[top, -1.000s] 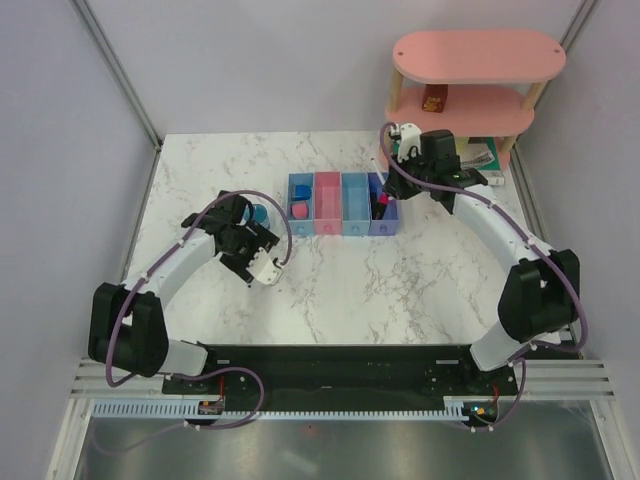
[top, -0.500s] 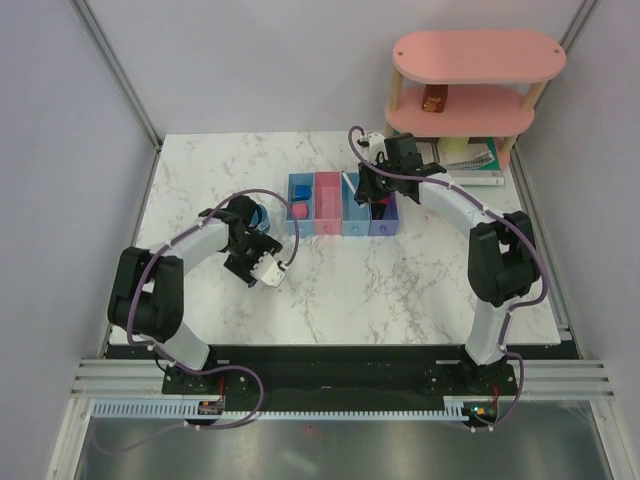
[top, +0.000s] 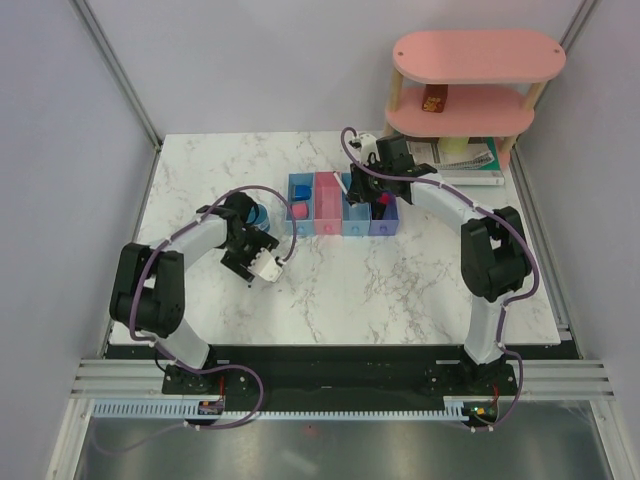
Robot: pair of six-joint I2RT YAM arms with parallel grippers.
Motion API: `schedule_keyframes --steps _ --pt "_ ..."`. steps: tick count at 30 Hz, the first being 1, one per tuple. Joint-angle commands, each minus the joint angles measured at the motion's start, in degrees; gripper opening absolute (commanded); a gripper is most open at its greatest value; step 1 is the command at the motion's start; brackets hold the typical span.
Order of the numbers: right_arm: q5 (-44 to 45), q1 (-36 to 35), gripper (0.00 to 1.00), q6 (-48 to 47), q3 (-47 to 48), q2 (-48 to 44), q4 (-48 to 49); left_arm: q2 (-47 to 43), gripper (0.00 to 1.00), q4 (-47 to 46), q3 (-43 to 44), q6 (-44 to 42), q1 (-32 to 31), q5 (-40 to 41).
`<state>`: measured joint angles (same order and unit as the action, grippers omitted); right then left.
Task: Sort the stationery into containers
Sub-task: Place the pen in the storage box.
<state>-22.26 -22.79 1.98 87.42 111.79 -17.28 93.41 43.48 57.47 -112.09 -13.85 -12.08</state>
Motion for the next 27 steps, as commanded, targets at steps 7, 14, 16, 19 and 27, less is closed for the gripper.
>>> schedule_keyframes --steps 7,14,16,19,27 --pt "-1.12 -0.68 0.21 1.01 2.32 1.06 2.69 3.62 0.72 0.11 -0.26 -39.52 0.14 -0.32" --pt "-0.68 -1.12 0.22 1.19 2.58 2.64 3.04 5.3 0.51 -0.42 -0.43 -39.52 0.14 0.03" --pt "-0.59 -1.38 0.22 1.1 2.58 3.52 3.13 5.56 0.45 -0.51 -0.96 -39.52 0.05 -0.23" --pt "0.55 -1.38 0.22 0.75 2.41 4.14 3.22 5.56 0.32 -0.68 -1.48 -39.52 -0.22 -0.58" --pt "4.32 -1.38 0.21 1.27 -2.25 -0.51 5.94 5.47 0.11 -0.68 -2.1 -39.52 -0.3 -1.11"
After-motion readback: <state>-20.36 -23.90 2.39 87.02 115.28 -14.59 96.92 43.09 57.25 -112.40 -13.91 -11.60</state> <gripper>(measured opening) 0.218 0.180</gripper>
